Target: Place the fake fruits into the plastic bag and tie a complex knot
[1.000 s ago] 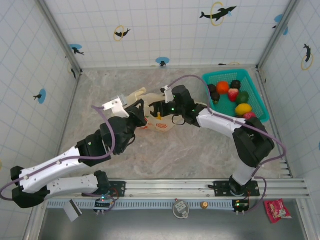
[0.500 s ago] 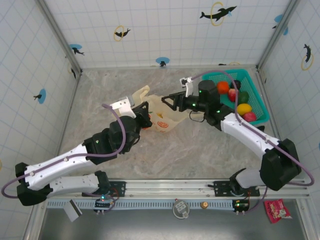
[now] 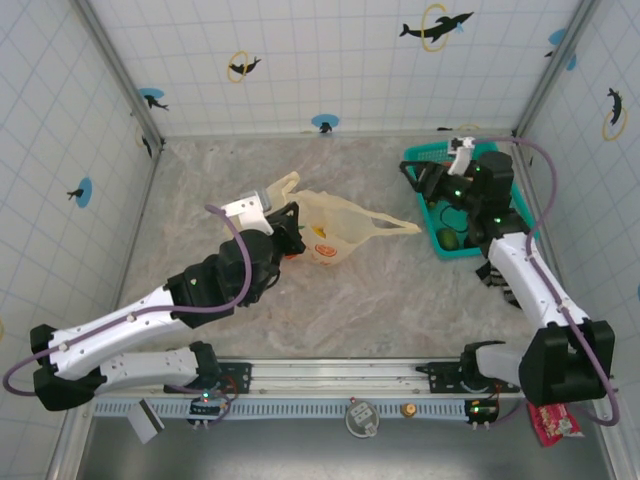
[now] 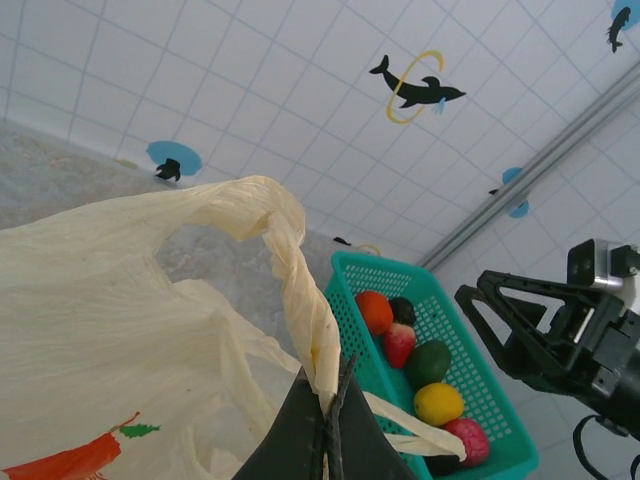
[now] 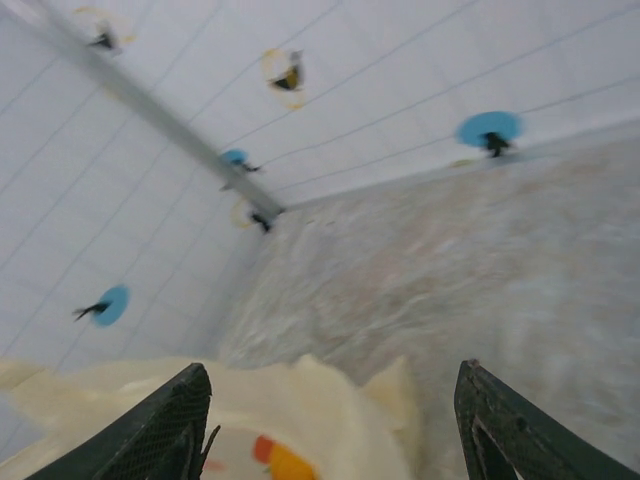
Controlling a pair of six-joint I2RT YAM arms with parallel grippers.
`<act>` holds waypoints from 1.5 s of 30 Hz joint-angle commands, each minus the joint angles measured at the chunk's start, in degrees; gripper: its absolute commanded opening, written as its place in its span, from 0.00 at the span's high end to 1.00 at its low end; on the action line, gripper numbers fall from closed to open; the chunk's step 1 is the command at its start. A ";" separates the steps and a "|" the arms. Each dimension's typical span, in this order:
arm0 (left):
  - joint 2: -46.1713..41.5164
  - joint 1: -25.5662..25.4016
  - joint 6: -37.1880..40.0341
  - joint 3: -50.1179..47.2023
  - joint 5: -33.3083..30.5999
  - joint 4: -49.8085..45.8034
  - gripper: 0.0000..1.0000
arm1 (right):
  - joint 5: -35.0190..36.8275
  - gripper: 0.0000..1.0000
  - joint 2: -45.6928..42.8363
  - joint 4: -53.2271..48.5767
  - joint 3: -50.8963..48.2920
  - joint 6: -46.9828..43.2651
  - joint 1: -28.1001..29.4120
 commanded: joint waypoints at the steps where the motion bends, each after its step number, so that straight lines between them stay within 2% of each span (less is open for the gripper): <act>1: 0.44 0.16 1.77 1.86 0.60 -1.02 1.00 | 6.46 0.35 2.61 -4.89 -2.18 0.39 -4.08; 7: 0.45 0.16 2.62 1.77 1.22 -0.54 1.00 | 19.26 0.33 9.76 -11.55 2.27 -6.00 -6.44; 13: 0.47 0.16 3.54 1.77 2.10 -0.16 1.00 | 29.53 0.33 19.94 -19.16 13.10 -14.27 -6.95; 21: 0.42 0.16 4.64 1.23 2.76 0.52 1.00 | 28.24 0.25 34.66 -22.18 26.39 -16.05 -7.31; 29: 1.09 0.12 5.03 2.27 2.32 0.01 1.00 | 24.10 0.25 46.72 -22.14 34.99 -14.45 -7.53; 45: 3.20 0.16 3.15 4.68 2.00 -3.08 1.00 | 24.67 0.26 59.18 -26.18 47.67 -14.74 -7.77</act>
